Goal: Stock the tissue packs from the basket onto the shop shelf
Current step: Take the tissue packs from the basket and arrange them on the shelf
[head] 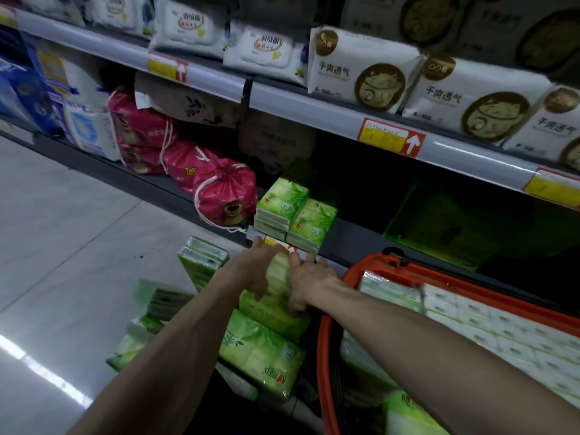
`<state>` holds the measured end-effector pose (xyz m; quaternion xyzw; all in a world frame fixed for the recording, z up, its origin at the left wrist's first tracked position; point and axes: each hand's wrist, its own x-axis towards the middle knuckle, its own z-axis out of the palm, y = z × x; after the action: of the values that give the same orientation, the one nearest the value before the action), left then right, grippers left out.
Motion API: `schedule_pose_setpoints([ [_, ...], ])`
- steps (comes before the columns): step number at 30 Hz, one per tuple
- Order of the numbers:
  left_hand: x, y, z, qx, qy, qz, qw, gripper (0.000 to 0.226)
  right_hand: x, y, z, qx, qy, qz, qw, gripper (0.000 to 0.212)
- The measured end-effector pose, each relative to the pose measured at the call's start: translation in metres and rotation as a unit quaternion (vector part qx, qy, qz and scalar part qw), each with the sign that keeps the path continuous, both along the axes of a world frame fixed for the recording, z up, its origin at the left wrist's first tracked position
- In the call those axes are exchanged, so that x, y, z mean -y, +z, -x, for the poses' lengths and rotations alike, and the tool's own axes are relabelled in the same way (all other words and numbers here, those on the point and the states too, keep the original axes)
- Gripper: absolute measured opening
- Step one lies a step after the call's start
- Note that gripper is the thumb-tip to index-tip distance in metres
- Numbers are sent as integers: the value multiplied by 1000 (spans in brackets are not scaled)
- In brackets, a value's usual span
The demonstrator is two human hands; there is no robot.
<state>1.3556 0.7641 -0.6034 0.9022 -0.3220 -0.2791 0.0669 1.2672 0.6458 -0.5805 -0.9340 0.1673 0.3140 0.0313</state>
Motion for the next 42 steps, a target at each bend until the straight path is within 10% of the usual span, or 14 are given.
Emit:
schedule_pose_setpoints([
  [21,-45,204,126,238,73,325,912,113,47,208,110,423,161,29,891,98],
  [29,-18,198,183,-107,90,501,854,145,86,257,234,522,190,122,822,81],
  [33,0,212,250,-450,122,528,710,136,104,257,306,570,130,126,802,85],
  [38,51,226,335,-524,143,612,575,133,114,249,383,590,102,164,784,93],
  [42,85,239,376,-520,112,609,588,95,119,246,431,572,50,166,801,115],
])
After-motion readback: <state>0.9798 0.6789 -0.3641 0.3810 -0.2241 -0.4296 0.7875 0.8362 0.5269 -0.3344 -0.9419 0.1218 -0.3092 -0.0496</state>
